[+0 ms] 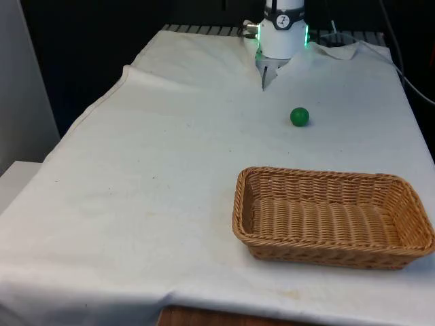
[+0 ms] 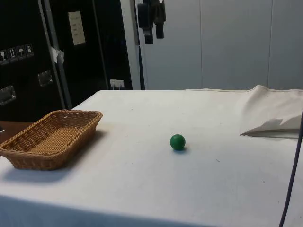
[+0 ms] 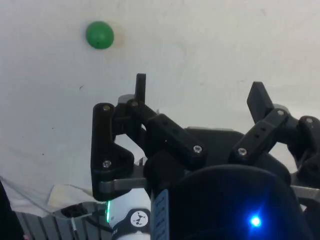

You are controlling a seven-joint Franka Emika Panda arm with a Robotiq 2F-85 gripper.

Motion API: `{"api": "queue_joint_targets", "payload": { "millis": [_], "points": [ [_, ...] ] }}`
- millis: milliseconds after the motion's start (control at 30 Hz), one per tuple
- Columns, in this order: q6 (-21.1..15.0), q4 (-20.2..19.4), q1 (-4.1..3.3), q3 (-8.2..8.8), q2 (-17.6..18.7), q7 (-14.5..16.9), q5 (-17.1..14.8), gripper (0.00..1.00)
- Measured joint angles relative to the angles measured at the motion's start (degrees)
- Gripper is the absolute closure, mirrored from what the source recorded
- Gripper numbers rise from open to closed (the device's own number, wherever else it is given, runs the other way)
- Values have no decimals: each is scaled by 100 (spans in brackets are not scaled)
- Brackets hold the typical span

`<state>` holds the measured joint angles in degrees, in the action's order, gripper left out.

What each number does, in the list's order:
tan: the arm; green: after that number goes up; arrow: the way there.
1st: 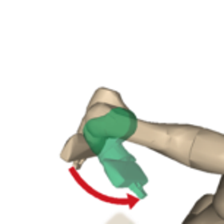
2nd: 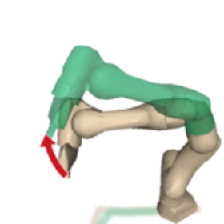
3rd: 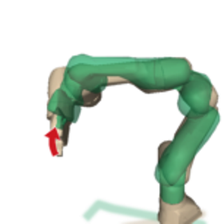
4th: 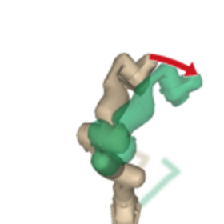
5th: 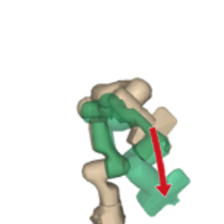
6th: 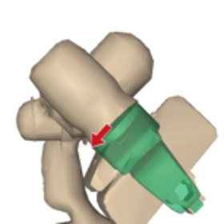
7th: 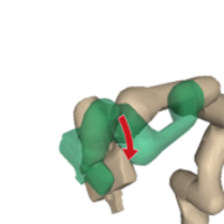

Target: Pick up the ball and place it into the basket.

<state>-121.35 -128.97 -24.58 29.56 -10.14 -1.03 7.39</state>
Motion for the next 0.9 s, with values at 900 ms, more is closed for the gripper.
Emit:
{"api": "queue_joint_targets", "payload": {
  "millis": [900],
  "points": [
    [109,-688,-29,-985,-676,-814,-6,0]
  ]
}}
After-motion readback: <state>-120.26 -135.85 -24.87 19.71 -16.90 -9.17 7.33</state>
